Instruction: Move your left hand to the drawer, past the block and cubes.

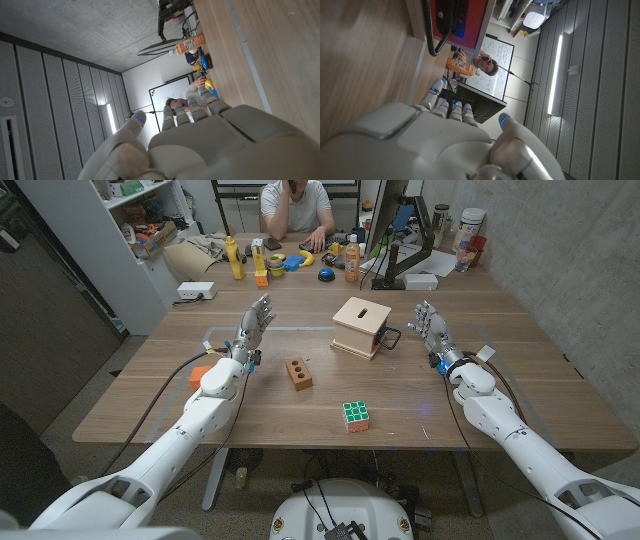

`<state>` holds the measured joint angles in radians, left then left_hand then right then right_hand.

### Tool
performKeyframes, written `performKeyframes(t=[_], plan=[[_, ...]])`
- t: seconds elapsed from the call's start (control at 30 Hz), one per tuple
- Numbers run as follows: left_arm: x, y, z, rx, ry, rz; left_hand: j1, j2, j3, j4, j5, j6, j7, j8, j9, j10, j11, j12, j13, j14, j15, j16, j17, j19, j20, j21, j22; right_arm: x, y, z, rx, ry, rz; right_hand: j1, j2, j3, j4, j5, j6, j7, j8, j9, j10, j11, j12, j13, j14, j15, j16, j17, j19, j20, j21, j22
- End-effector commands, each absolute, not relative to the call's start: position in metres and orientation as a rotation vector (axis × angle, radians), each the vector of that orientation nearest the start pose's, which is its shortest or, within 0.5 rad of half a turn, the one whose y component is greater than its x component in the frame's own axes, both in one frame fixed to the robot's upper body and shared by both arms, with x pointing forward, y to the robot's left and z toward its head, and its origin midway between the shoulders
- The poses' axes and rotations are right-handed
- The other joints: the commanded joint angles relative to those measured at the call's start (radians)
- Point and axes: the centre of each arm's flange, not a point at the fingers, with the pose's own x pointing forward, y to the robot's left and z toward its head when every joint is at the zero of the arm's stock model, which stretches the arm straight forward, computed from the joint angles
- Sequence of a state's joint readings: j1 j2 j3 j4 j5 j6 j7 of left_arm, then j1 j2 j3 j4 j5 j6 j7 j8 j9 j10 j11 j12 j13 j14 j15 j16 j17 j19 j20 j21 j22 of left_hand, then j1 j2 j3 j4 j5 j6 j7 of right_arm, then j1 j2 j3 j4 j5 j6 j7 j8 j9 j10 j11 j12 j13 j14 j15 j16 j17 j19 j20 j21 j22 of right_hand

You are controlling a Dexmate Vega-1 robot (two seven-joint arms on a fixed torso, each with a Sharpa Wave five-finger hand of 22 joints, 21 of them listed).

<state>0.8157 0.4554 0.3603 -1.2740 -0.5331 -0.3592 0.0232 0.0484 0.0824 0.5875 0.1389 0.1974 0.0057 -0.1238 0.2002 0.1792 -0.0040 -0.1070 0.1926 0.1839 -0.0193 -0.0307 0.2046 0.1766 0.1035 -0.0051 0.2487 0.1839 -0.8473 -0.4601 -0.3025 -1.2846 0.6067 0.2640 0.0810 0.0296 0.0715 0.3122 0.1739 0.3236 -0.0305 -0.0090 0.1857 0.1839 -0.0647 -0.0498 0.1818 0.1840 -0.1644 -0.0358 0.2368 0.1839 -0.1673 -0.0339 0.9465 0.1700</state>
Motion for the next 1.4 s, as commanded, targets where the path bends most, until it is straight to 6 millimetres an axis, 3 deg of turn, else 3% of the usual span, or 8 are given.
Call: performKeyframes(t=[0.03,0.47,0.67,0.93,1.4], plan=[[0.644,0.268,0.024,0.101,-0.791,-0.084,0.008,0.017,-0.002,-0.012,0.006,0.015,-0.014,0.011,0.005,0.01,-0.001,0.004,0.004,0.01,-0.048,0.007,-0.001,0.008,-0.005,0.003,0.005,0.655,-0.292,-0.027,0.048,-0.6,0.226,-0.001,0.076,0.003,0.0,0.007,-0.001,-0.003,0.007,0.004,-0.004,-0.001,0.007,0.002,-0.002,-0.063,0.004,0.004,-0.083,-0.087,-0.002,0.004],[0.644,0.245,0.07,0.264,-0.879,-0.047,0.016,0.003,-0.005,-0.027,0.012,0.025,-0.03,0.008,0.005,0.023,-0.004,0.003,0.004,0.021,-0.053,0.005,-0.001,0.018,0.001,0.001,0.005,0.651,-0.293,-0.03,0.05,-0.613,0.232,0.0,0.075,0.002,-0.001,0.008,0.006,-0.004,0.009,0.004,0.001,-0.002,0.008,0.002,0.002,-0.064,0.004,0.004,-0.081,-0.087,-0.006,0.004],[0.642,0.233,0.09,0.351,-0.914,-0.027,0.02,-0.005,-0.008,-0.035,0.014,0.036,-0.043,0.01,0.005,0.026,-0.011,0.001,0.003,0.025,-0.05,0.004,-0.001,0.019,0.02,-0.001,0.004,0.649,-0.293,-0.033,0.054,-0.613,0.239,0.001,0.076,0.002,-0.001,0.008,0.008,-0.005,0.009,0.004,0.003,-0.003,0.009,0.002,0.003,-0.064,0.004,0.003,-0.079,-0.086,-0.007,0.004],[0.635,0.215,0.116,0.53,-0.969,0.018,0.034,-0.014,-0.007,-0.053,0.02,0.073,-0.078,0.018,0.005,0.04,-0.015,0.002,0.003,0.038,-0.046,0.005,-0.002,0.025,0.033,-0.005,0.003,0.647,-0.293,-0.035,0.059,-0.619,0.244,0.001,0.076,0.001,-0.001,0.009,0.01,-0.005,0.01,0.004,0.005,-0.002,0.009,0.002,0.004,-0.064,0.004,0.003,-0.078,-0.085,-0.01,0.004],[0.626,0.169,0.154,0.806,-1.065,0.051,0.053,-0.023,-0.003,-0.079,0.025,0.091,-0.095,0.018,0.006,0.043,-0.023,-0.001,0.004,0.036,-0.041,-0.001,-0.001,0.024,0.041,-0.012,0.002,0.647,-0.297,-0.043,0.067,-0.626,0.247,0.002,0.076,0.001,-0.002,0.01,0.014,-0.005,0.01,0.004,0.008,-0.003,0.009,0.002,0.005,-0.064,0.003,0.003,-0.076,-0.085,-0.013,0.004]])
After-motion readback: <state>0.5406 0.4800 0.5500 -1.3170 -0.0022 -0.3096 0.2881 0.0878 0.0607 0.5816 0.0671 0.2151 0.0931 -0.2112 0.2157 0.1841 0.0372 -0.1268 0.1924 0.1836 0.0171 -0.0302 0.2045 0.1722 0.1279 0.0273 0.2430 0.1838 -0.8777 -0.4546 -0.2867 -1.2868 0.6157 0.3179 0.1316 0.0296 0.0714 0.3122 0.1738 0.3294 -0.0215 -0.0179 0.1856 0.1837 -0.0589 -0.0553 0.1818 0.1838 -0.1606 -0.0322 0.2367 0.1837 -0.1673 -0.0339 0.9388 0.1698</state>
